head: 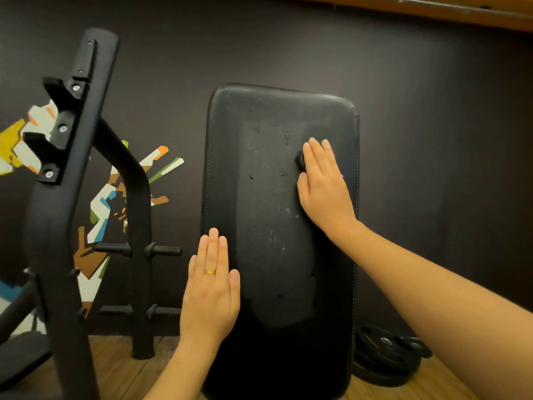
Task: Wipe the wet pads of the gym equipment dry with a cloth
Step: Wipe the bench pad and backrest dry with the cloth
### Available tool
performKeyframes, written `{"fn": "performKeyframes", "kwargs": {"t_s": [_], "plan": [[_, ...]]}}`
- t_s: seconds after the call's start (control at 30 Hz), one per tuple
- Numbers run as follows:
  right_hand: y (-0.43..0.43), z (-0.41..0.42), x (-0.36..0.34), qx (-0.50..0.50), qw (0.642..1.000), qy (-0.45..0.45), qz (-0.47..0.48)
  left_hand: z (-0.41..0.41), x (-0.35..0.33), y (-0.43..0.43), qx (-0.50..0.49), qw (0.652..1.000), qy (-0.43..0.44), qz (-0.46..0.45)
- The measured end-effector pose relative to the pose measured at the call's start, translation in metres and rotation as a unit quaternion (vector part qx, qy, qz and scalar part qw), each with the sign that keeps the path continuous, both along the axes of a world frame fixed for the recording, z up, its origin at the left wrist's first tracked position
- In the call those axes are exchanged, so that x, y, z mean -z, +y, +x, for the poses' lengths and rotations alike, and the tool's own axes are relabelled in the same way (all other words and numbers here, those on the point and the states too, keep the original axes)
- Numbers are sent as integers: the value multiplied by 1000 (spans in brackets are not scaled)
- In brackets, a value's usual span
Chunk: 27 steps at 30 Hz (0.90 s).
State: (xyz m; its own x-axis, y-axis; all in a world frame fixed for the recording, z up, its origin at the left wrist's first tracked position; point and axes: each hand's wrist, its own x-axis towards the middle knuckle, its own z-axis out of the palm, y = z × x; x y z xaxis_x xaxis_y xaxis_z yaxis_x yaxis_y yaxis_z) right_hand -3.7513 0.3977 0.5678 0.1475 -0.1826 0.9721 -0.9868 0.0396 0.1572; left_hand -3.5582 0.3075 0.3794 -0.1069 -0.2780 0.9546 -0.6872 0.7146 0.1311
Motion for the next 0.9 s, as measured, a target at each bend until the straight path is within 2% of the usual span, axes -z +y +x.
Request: {"fn": "performKeyframes", "kwargs": {"t_s": [0.1,0.23,0.33,0.4,0.47,0.57,0.7,0.77,0.9], "plan": [[9,-3,53,-28,999,24,23,1,0,2,1,1000,-7,6],[20,-20,109,-5,974,214,72,1,1,1,2,1000,-5,8],[23,-41,81,14,927,360,109,0,1,-1,5,1000,3,0],[19,-51,45,29,912,396,102,0,1,-2,9,1000,5,-3],[13,-55,10,41,941,330,54,0,1,-3,8,1000,5,-7],[2,-45,-26,48,991,126,-12,-2,3,-4,10,1000,6,-11],[-18,1,-25,27,992,-78,-94,-1,1,-5,16,1000,14,-7],[-28,25,-16,8,993,-82,-88,-1,2,-4,14,1000,12,-3],[-36,49,-17,-22,999,2,-26,0,1,-2,11,1000,8,2]]}}
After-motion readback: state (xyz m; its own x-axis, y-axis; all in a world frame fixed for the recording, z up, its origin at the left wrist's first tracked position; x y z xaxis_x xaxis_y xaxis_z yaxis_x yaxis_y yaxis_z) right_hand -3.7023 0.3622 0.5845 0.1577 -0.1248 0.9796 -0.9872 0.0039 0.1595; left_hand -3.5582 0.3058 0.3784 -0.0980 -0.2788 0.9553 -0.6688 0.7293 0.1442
